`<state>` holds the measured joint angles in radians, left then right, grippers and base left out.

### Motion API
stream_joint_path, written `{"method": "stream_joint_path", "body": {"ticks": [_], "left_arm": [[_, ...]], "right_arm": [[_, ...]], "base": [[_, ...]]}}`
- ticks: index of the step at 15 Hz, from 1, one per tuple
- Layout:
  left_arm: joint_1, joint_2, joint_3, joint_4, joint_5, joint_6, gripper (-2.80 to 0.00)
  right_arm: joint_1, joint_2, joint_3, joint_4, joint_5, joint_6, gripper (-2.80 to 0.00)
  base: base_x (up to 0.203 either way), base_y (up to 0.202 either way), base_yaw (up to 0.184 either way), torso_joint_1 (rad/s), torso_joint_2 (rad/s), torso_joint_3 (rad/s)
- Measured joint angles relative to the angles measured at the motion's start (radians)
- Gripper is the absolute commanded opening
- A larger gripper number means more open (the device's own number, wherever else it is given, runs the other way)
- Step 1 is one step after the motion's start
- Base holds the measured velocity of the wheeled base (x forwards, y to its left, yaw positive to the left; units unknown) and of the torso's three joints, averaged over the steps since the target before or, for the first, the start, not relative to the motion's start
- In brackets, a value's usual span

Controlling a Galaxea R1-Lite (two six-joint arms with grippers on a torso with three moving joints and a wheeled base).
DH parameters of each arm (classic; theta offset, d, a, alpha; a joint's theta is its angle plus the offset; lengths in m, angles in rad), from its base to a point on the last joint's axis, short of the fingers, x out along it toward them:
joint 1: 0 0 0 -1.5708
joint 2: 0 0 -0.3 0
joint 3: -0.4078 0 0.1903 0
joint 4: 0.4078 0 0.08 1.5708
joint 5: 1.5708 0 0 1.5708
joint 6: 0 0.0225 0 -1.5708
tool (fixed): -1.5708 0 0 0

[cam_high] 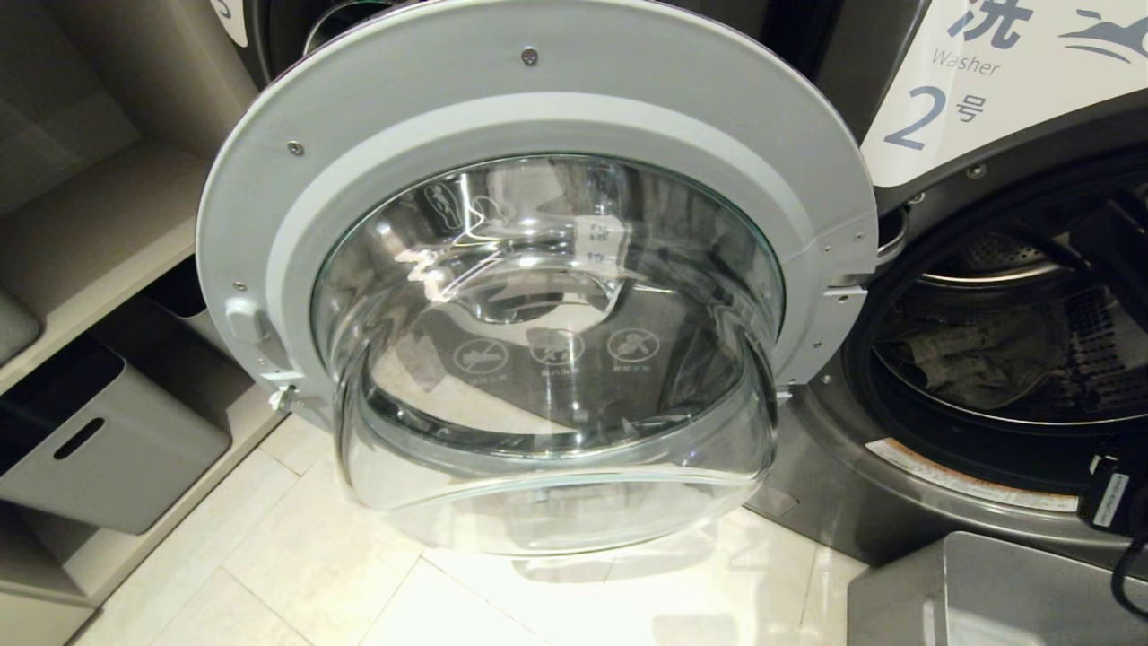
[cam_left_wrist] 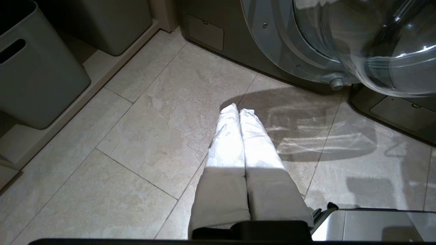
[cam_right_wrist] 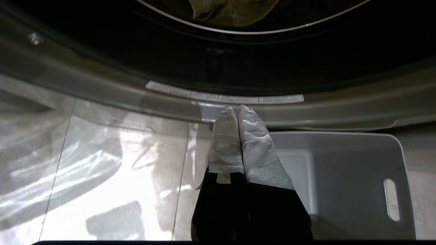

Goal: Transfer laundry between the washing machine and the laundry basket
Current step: Pick a cloth and place it into the basket

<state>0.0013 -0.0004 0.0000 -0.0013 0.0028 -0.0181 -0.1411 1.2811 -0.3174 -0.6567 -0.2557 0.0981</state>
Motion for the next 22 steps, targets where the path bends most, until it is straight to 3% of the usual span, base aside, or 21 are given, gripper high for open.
{"method": "stream_joint_path", "body": {"ticks": [3,18,22], "left_arm": [[0.0,0.0,0.0,0.0,0.0,0.0,-2.8],[0.0,0.0,0.0,0.0,0.0,0.0,-2.8],[0.0,0.0,0.0,0.0,0.0,0.0,-2.8]], "right_arm": [[-0.047,0.089,-0.009,-0.106,0.0,-0.037,-2.8],[-0.069,0.14,-0.035,-0.11,0.0,-0.052,-2.8],[-0.068,0.163,-0.101,-0.138,0.003,-0.049,-2.8]], "base": [[0.0,0.0,0.0,0.0,0.0,0.0],[0.0,0.0,0.0,0.0,0.0,0.0],[0.0,0.0,0.0,0.0,0.0,0.0]]}}
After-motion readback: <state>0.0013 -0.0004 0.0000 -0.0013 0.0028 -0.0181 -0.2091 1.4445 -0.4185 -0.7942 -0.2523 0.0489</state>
